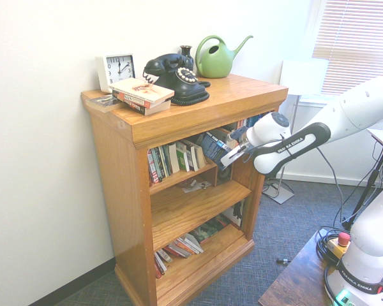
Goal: Put the book on the shelf
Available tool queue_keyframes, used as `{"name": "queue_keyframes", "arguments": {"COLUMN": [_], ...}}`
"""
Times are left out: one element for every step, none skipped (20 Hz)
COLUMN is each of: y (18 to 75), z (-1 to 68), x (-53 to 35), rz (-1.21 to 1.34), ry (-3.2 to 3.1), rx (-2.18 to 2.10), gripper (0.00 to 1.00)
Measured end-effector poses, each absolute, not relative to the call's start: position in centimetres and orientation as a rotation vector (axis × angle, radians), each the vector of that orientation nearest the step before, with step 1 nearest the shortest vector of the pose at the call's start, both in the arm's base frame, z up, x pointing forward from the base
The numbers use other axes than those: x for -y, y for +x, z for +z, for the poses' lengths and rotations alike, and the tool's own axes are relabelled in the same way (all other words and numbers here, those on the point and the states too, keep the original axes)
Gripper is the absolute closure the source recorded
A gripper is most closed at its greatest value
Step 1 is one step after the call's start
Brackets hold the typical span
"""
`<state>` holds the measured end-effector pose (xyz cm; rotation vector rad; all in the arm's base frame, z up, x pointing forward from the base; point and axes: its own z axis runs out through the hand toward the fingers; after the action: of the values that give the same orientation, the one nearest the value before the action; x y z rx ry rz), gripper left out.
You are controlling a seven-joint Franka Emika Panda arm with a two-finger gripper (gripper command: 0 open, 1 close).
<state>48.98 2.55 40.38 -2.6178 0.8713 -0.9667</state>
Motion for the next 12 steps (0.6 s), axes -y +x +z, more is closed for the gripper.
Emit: {"name": "queue_keyframes", "arguments": {"y": [49.3, 49.6, 49.8, 50.0, 50.2, 50.4, 50.7, 51.1, 51.4, 51.8, 52.2, 52.6], "z": [40.5, 40.7, 40.9, 40.9, 40.9, 40.9, 41.0, 41.0, 41.0, 41.1, 41.1, 41.1], "x": [-2.6, -2.5, -2.5, -2.4, -2.5, -2.6, -2.7, -2.8, -3.1, -3.3, -3.7, -4.0], "rz": [-0.977, -0.992, -1.003, -1.009, -1.015, -1.018, -1.022, -1.026, -1.03, -1.034, -1.037, -1.039], "ry": [-2.615, -2.611, -2.609, -2.611, -2.611, -2.611, -2.612, -2.612, -2.611, -2.61, -2.608, -2.606], "rx": [-0.867, -0.863, -0.859, -0.858, -0.858, -0.855, -0.851, -0.848, -0.844, -0.838, -0.832, -0.827], "gripper": [1.0, 1.0, 1.0, 1.0, 1.0, 1.0, 1.0, 1.0, 1.0, 1.0, 1.0, 1.0]}}
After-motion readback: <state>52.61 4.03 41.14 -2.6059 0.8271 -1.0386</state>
